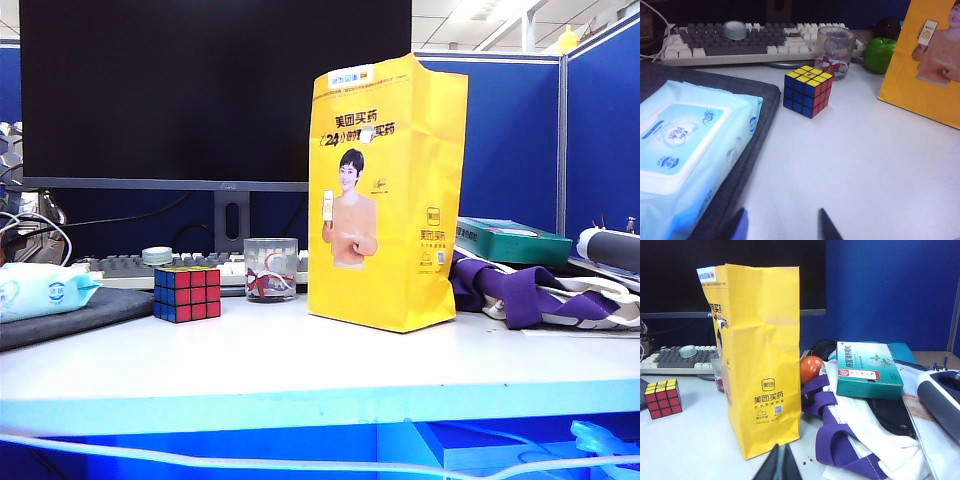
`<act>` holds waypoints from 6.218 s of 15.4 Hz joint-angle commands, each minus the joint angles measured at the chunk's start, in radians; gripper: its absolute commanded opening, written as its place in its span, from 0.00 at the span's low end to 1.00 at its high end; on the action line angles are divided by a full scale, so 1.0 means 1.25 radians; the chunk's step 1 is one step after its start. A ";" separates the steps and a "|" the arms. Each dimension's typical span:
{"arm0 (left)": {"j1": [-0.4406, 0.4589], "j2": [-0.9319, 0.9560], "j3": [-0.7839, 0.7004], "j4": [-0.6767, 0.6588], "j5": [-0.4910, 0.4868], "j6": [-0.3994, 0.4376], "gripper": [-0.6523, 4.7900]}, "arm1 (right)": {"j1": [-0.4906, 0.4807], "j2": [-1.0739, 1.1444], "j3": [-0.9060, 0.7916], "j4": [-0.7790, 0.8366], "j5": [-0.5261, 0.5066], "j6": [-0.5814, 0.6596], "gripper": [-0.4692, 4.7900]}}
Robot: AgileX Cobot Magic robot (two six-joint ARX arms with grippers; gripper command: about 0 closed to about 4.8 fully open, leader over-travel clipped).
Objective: Pick up the Rubik's Cube and throw it into the yellow paper bag.
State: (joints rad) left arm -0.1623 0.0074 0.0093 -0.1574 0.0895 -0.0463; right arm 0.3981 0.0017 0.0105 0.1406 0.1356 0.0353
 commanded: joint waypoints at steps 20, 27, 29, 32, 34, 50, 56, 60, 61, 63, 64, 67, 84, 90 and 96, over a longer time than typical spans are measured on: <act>0.000 0.711 0.619 0.061 0.227 0.142 0.43 | 0.001 0.012 0.076 0.044 -0.060 0.101 0.09; 0.002 1.224 1.242 -0.419 0.116 0.512 0.99 | 0.001 0.301 0.329 -0.190 -0.185 0.101 0.09; 0.007 1.255 1.261 -0.423 0.114 0.545 0.99 | 0.001 0.491 0.458 -0.230 -0.315 0.101 0.09; 0.007 1.310 1.263 -0.429 0.112 0.546 0.98 | 0.002 0.714 0.631 -0.287 -0.415 0.091 0.09; 0.007 1.371 1.290 -0.442 0.087 0.545 0.98 | 0.002 0.815 0.720 -0.320 -0.450 0.065 0.09; -0.050 1.730 1.612 -0.656 0.074 0.559 1.00 | 0.003 1.017 0.793 -0.360 -0.573 -0.009 0.09; -0.065 1.849 1.688 -0.671 0.010 0.477 1.00 | 0.003 1.017 0.793 -0.360 -0.576 -0.016 0.09; -0.064 1.866 1.687 -0.687 0.043 0.475 0.88 | 0.003 1.018 0.793 -0.353 -0.574 -0.035 0.09; -0.064 1.867 1.687 -0.687 0.071 0.474 0.74 | 0.003 1.019 0.793 -0.348 -0.574 -0.035 0.09; -0.066 1.868 1.687 -0.685 0.070 0.472 0.30 | 0.003 1.024 0.793 -0.341 -0.574 -0.035 0.09; -0.066 1.867 1.688 -0.677 0.073 0.466 0.19 | 0.003 1.024 0.793 -0.341 -0.573 -0.035 0.09; -0.066 1.847 1.690 -0.638 0.073 0.411 0.14 | 0.003 1.027 0.793 -0.332 -0.571 -0.035 0.09; -0.099 1.485 1.687 -0.295 0.765 0.313 0.11 | 0.002 1.022 1.034 -0.285 -0.408 -0.049 0.09; -0.157 1.637 1.687 0.070 0.798 0.157 0.11 | 0.002 1.021 1.063 -0.404 -0.356 -0.098 0.09; -0.212 1.708 1.688 0.186 0.676 0.102 0.11 | 0.002 1.012 1.063 -0.442 -0.356 -0.123 0.09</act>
State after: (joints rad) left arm -0.4274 2.1468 2.1139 0.0486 0.9554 0.0933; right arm 0.4004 1.2747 1.3346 -0.4088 -0.3092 -0.1036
